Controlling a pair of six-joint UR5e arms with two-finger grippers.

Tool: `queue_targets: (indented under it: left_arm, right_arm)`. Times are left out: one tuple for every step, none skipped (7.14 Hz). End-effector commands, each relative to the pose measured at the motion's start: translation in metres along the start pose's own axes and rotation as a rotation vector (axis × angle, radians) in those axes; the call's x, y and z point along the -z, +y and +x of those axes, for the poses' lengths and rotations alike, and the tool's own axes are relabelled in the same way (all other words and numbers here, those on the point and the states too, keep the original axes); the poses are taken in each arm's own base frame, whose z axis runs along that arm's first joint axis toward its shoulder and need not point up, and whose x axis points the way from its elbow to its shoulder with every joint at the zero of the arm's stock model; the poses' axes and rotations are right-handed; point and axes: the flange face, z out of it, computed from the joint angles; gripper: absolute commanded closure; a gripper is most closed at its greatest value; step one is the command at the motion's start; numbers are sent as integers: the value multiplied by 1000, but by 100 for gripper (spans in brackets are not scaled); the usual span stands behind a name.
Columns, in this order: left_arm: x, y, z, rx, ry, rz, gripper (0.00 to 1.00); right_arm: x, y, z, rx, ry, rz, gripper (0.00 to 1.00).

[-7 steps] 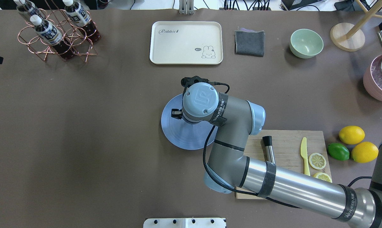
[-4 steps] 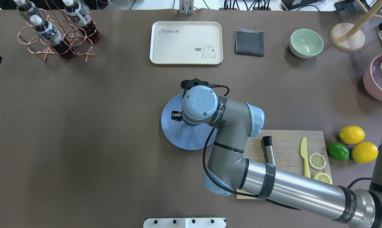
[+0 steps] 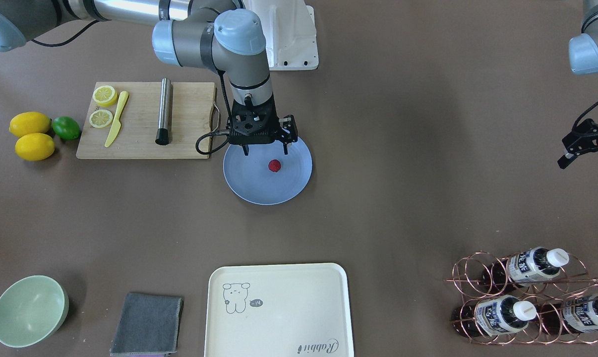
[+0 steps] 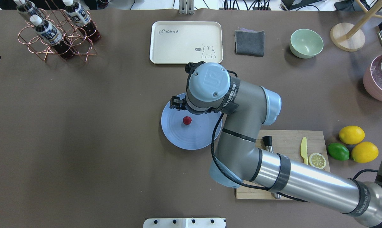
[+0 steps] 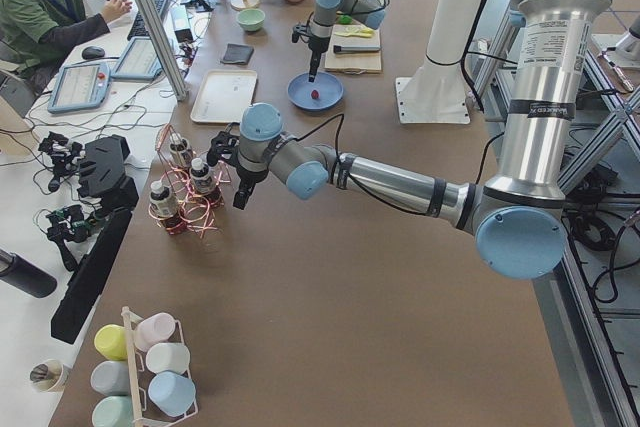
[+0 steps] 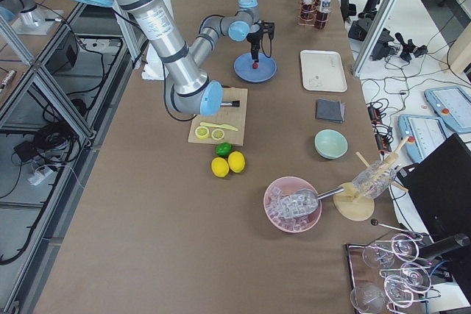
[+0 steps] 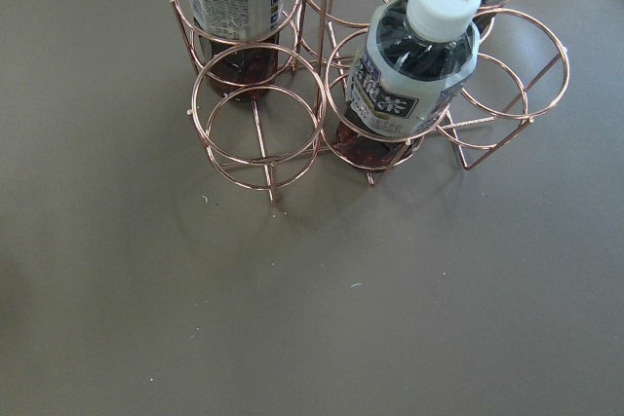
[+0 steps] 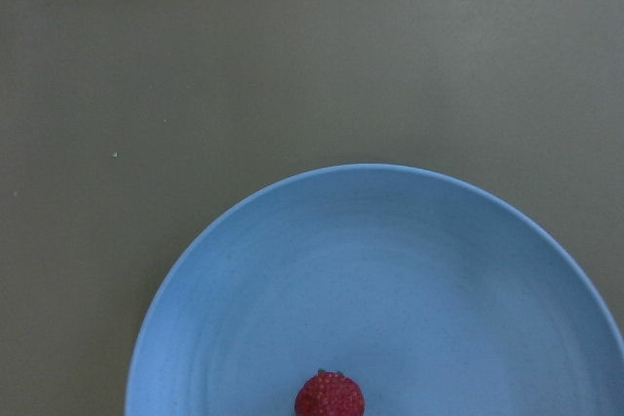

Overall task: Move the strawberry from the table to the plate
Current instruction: 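Open the right gripper and lift it away from the plate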

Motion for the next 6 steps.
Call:
queue_targets:
  left_arm:
    - [15,1,-28,40,-33,25,2]
    - [38,18,-68,33,-71,41,2]
    - [63,21,-99,-10,-116,28,2]
    - [98,28,-139,4,-168,0,2]
    - [128,34,-166,42,-197,-7,2]
    - [134,40,-175,3,-198,-21,2]
  right_arm:
    - [98,-46,86,-48,21,-50,0]
    - [115,-75,165,26,39,-65,0]
    - [115,-105,247,70,86,-86,0]
    - [131,-129,327,100,113,-95,0]
    - [143,-136,405,95,122,-126,0]
    - [156,-140,473,75,123,-146,0]
